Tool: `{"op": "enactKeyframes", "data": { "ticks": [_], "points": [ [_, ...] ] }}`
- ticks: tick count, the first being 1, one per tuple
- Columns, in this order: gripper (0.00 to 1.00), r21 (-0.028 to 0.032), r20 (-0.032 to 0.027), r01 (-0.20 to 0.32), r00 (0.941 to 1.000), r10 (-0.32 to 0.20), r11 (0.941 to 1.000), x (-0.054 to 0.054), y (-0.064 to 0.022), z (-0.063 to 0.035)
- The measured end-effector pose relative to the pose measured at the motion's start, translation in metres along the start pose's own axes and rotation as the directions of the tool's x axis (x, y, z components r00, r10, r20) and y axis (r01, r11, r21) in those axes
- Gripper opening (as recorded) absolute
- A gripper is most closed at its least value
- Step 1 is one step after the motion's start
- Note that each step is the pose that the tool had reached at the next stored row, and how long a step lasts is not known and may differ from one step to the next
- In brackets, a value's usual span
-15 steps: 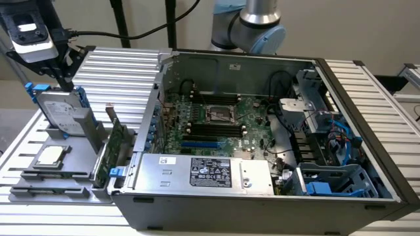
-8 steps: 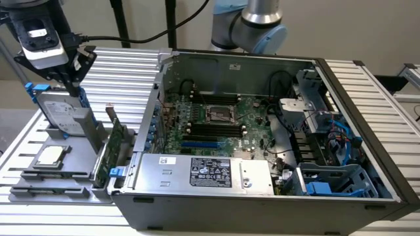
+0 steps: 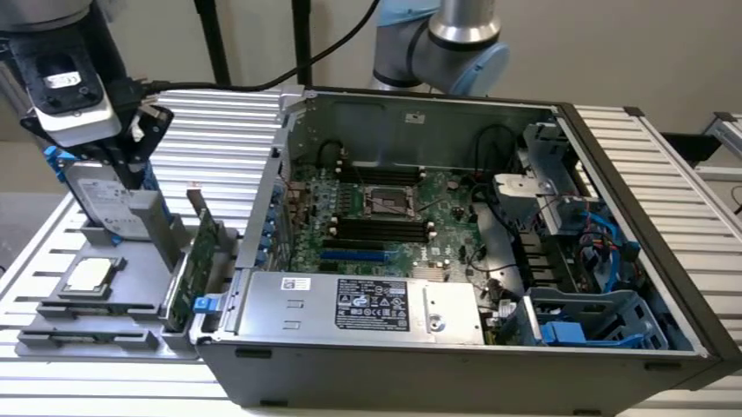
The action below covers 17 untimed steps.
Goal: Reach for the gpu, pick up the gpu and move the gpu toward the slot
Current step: 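Reach for the gpu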
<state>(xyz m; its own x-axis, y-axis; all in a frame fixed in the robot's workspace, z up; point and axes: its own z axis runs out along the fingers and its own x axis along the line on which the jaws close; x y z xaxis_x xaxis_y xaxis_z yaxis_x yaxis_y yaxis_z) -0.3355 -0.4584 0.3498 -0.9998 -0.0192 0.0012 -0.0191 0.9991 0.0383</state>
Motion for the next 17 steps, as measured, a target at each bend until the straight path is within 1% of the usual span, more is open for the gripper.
{"op": "enactKeyframes", "data": {
  "ticks": [4, 11, 14, 17],
  "points": [
    [0.11, 0.0001, -0.0002, 0.000, 1.0000, 0.000, 1.0000, -0.006, -0.0152, 0.0004],
    [0.11, 0.0001, -0.0001, 0.000, 1.0000, 0.000, 1.0000, -0.018, -0.0385, 0.0040],
    [0.11, 0.0000, 0.0000, 0.000, 1.0000, 0.000, 1.0000, -0.023, -0.0473, 0.0064],
    [0.11, 0.0002, -0.0001, 0.000, 1.0000, 0.000, 1.0000, -0.031, -0.0530, 0.0083]
  ]
}}
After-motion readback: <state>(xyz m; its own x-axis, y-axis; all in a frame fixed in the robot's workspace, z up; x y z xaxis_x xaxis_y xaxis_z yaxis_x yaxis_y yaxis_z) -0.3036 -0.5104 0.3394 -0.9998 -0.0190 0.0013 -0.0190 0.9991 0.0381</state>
